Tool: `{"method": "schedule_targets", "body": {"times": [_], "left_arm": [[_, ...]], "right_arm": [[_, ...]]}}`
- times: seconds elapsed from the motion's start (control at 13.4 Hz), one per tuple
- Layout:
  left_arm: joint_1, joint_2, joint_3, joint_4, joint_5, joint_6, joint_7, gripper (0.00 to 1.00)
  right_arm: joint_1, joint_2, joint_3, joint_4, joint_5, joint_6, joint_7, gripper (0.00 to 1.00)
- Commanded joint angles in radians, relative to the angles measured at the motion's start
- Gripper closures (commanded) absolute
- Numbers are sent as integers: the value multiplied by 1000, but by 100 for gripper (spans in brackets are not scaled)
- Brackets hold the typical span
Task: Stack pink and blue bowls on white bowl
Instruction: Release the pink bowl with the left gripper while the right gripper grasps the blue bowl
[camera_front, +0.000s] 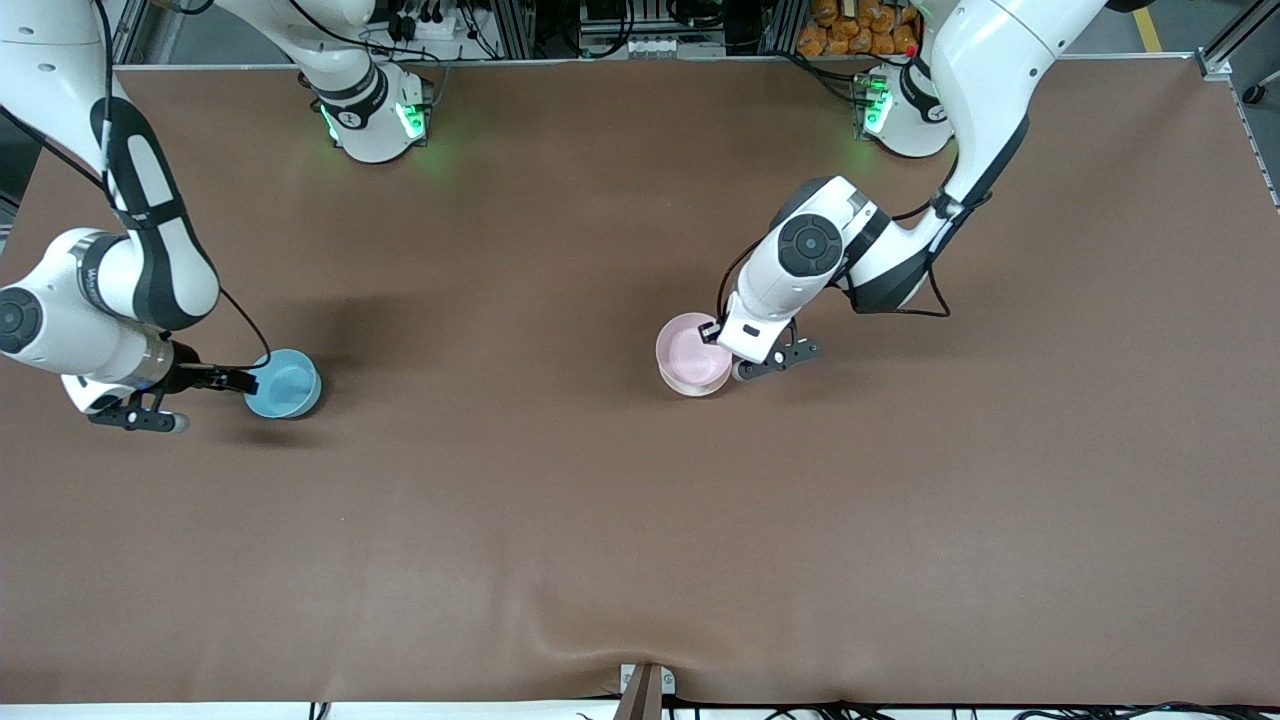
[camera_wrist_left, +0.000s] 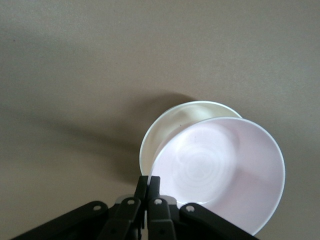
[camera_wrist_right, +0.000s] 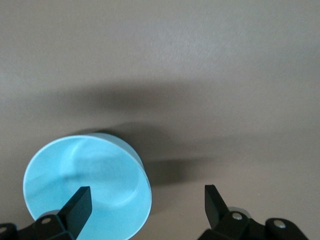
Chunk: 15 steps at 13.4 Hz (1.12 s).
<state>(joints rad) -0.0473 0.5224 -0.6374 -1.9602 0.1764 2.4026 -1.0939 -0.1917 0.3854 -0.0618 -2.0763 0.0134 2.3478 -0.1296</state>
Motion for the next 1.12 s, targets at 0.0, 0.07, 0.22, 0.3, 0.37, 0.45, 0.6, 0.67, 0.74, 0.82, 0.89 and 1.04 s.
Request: {"method": "schedule_targets", "body": {"times": [0.0, 0.07, 0.22, 0.3, 0.37, 0.45, 0.6, 0.67, 0.74, 0.82, 0.89, 1.04], "left_arm": [[-6, 21, 4, 10, 26, 18, -32, 89], [-3, 24, 5, 11, 26, 18, -34, 41], [0, 16, 5, 14, 26, 13, -35, 0], [4, 5, 5, 21, 26, 4, -34, 0], [18, -30, 5, 27, 28, -26, -32, 0], [30, -69, 5, 53, 28, -95, -27, 0], [53, -114, 4, 166, 28, -291, -18, 0], [70, -122, 4, 225, 28, -383, -2, 0], [81, -139, 4, 268, 28, -451, 21, 0], [102, -162, 4, 289, 28, -497, 55, 0], [134, -189, 4, 297, 28, -522, 102, 0], [200, -257, 2, 302, 26, -549, 198, 0]], "right_arm": [[-6, -11, 7, -50, 5, 24, -15, 0], [-6, 3, 7, -48, 6, 27, -15, 3], [-9, 15, 7, -48, 6, 36, -15, 14], [-9, 21, 7, -48, 7, 36, -15, 25], [-9, 26, 7, -48, 7, 36, -15, 41], [-9, 30, 7, -48, 7, 36, -15, 61], [-11, 35, 7, -50, 7, 44, -15, 100], [-12, 35, 7, -50, 7, 44, -15, 100], [-14, 35, 8, -50, 7, 48, -15, 100], [-14, 33, 8, -48, 7, 56, -13, 100], [-12, 26, 8, -42, 7, 59, -13, 100], [-12, -9, 8, -31, 7, 59, -12, 100]]}}
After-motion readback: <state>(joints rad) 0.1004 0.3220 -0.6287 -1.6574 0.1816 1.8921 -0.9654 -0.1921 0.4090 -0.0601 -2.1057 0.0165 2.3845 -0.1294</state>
